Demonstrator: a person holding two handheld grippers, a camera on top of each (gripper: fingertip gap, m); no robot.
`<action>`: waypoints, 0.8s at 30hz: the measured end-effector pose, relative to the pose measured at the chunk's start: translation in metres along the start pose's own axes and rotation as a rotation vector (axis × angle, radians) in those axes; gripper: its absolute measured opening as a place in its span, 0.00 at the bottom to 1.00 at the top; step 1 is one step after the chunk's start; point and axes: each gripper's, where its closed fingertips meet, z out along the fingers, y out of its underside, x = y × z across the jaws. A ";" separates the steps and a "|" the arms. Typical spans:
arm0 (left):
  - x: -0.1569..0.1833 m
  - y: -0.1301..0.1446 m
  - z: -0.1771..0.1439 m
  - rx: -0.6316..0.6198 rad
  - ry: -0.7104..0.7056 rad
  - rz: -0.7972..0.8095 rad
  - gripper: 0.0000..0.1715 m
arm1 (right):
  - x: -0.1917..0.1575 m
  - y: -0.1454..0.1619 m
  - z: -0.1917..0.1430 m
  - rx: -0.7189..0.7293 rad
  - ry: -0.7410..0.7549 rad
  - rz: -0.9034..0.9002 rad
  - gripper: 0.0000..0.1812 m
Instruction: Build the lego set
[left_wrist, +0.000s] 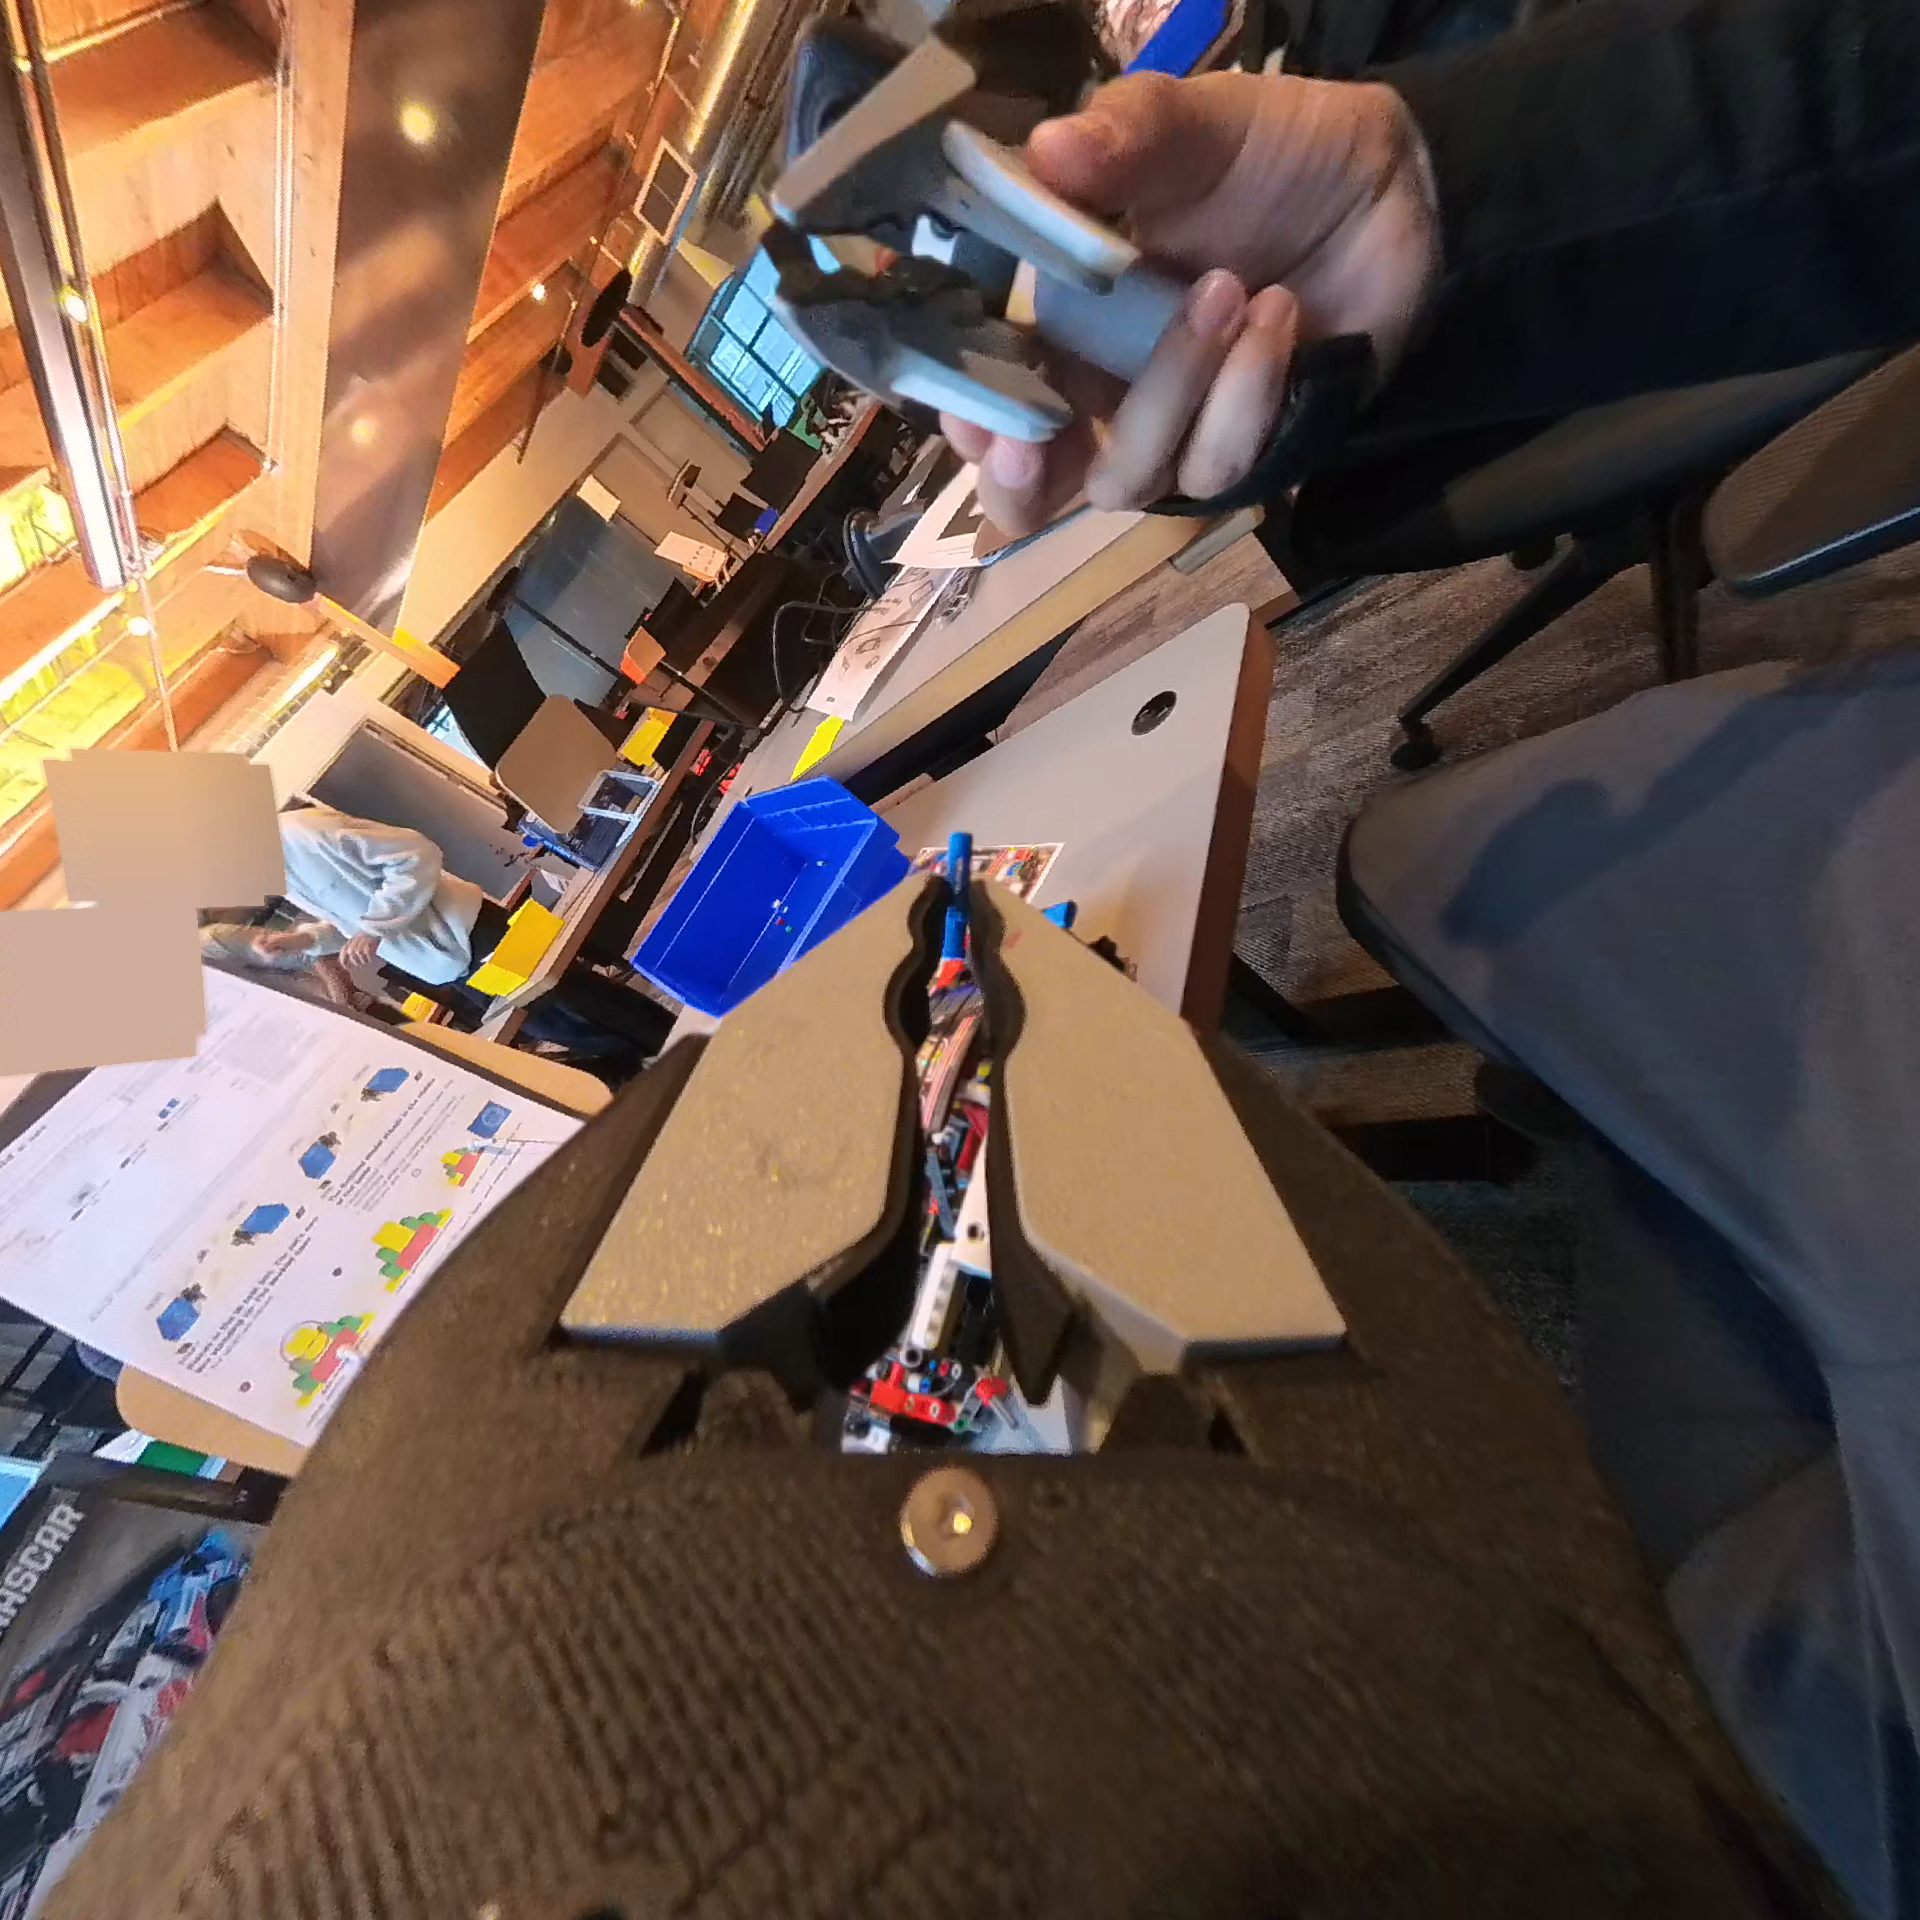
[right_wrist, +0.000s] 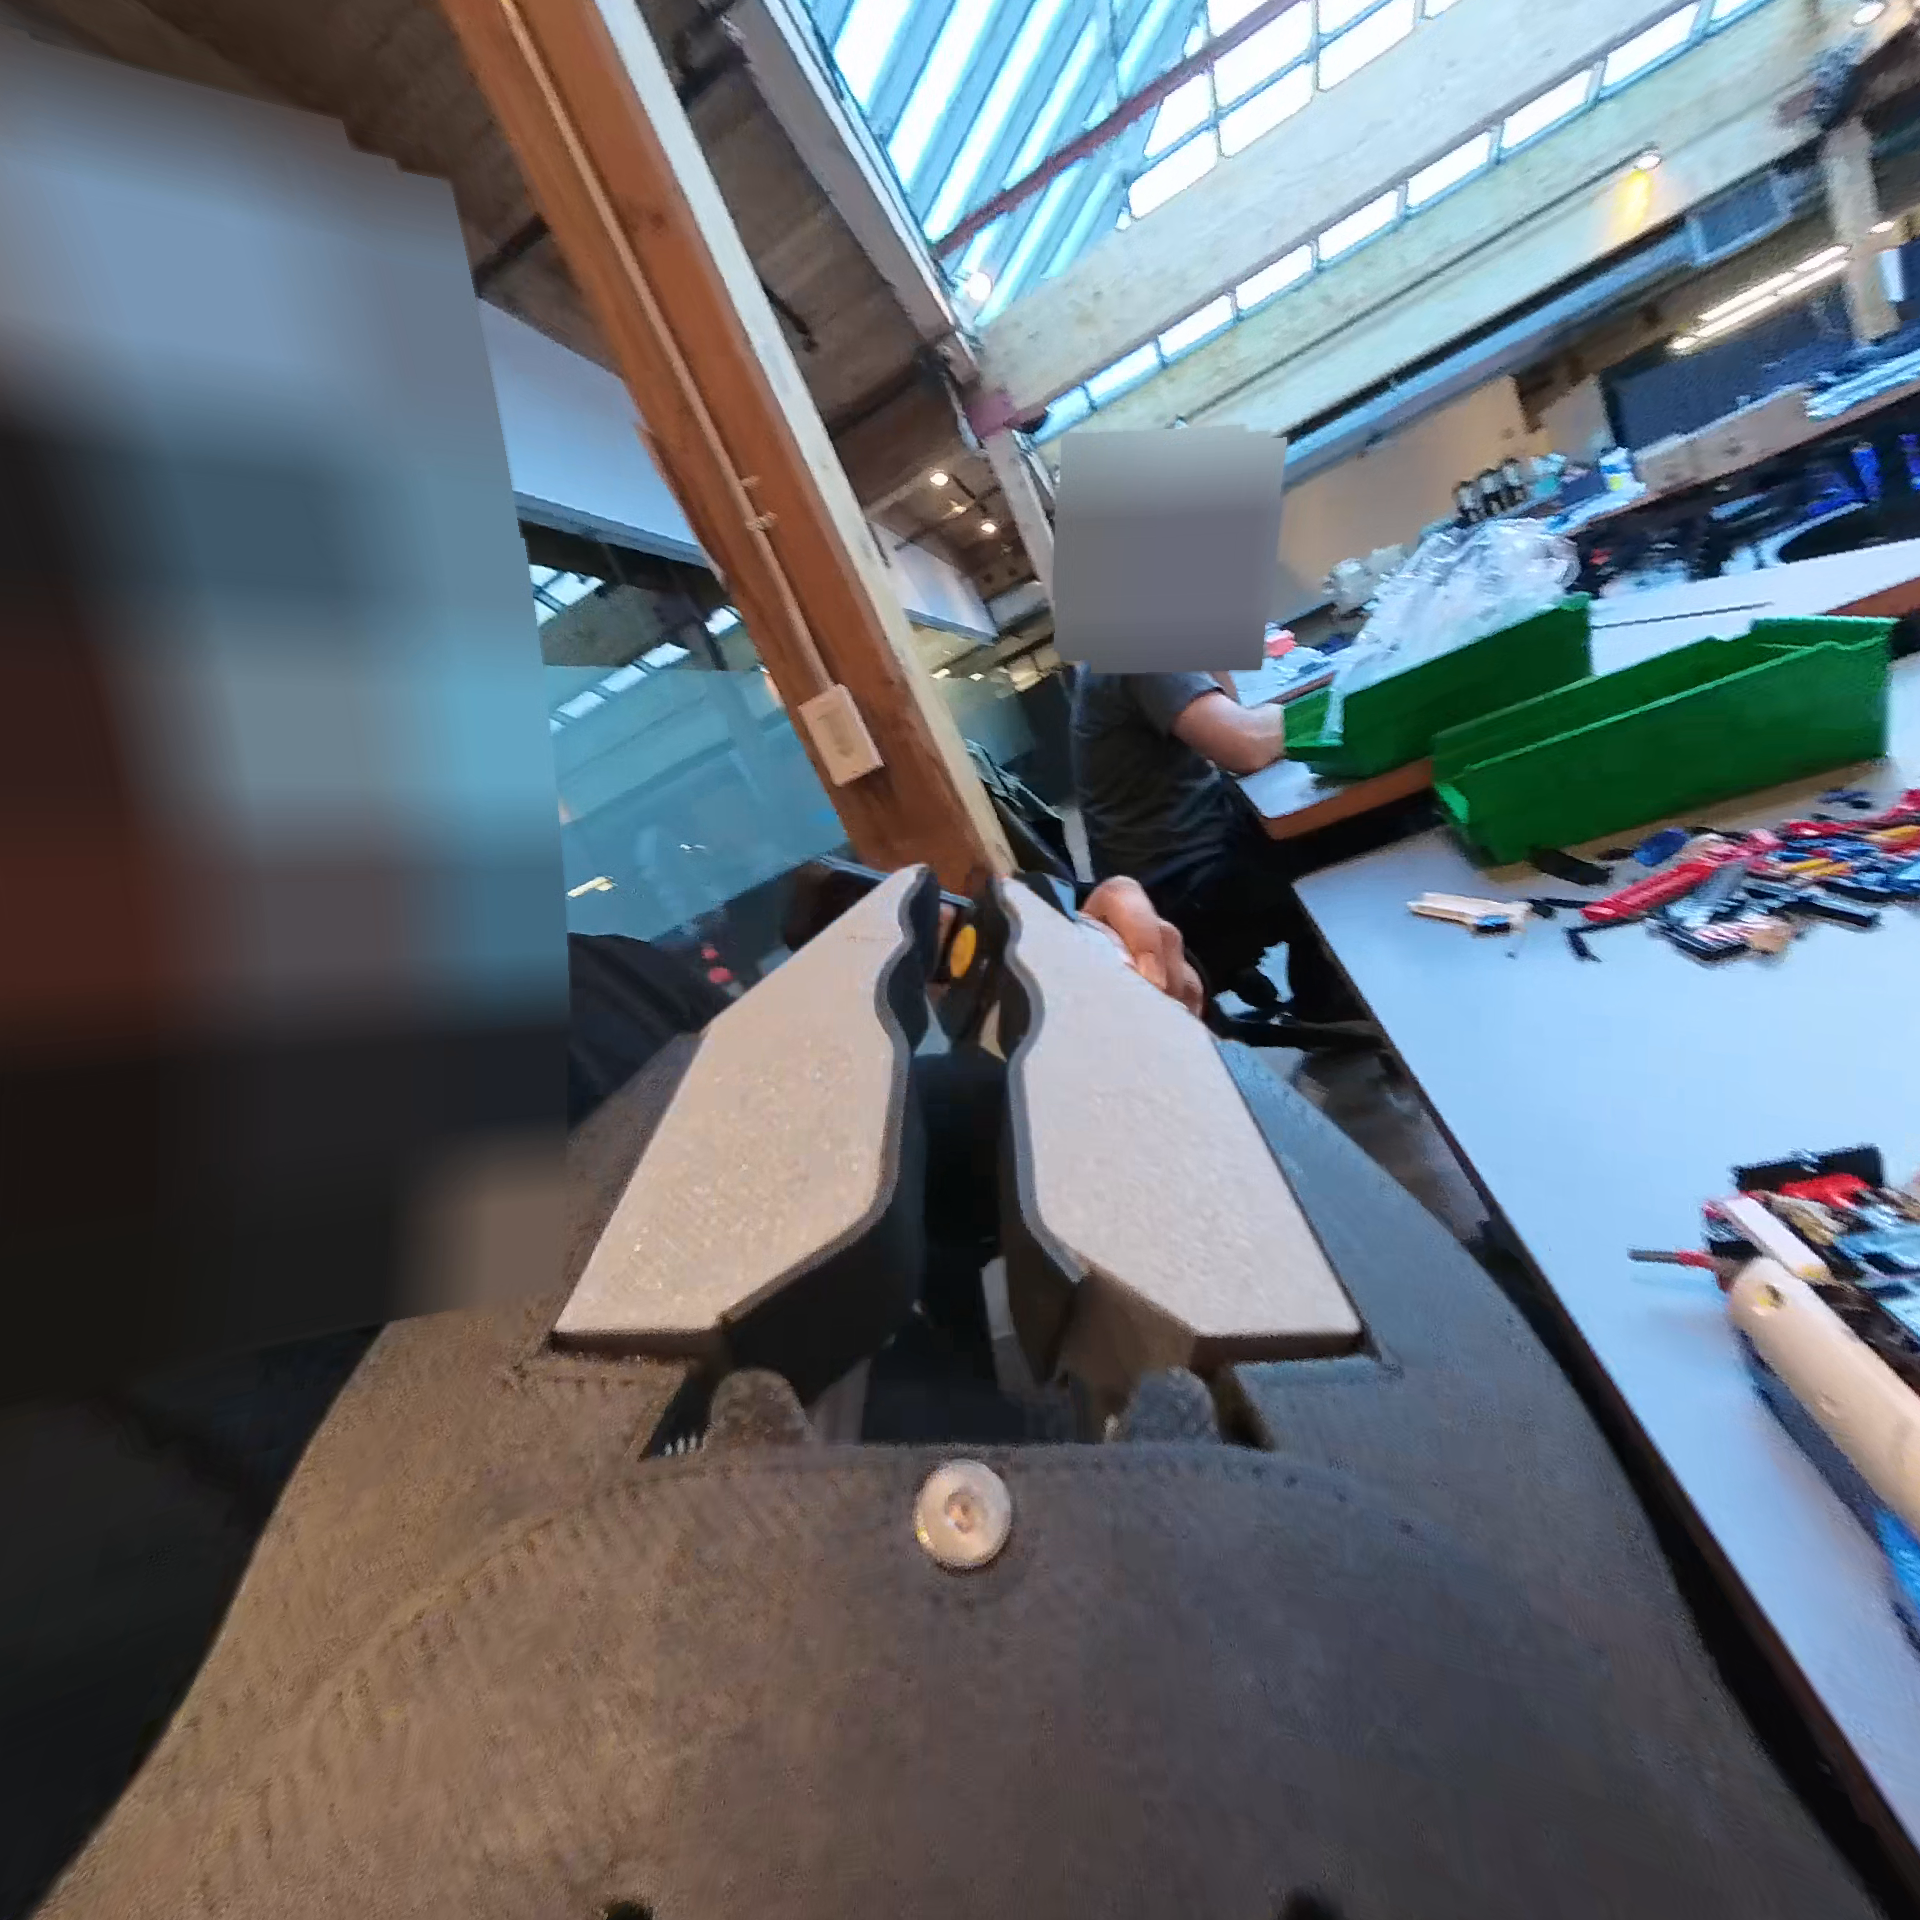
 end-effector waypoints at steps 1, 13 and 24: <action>-0.001 0.000 0.000 0.000 -0.001 -0.011 0.01 | 0.003 0.002 0.002 -0.011 0.022 -0.010 0.04; -0.020 -0.019 0.024 -0.007 -0.022 -0.125 0.01 | 0.045 0.031 0.004 -0.205 0.337 -0.168 0.05; -0.012 -0.041 0.027 0.034 -0.074 0.047 0.01 | 0.041 0.061 0.026 -0.444 0.472 -0.502 0.09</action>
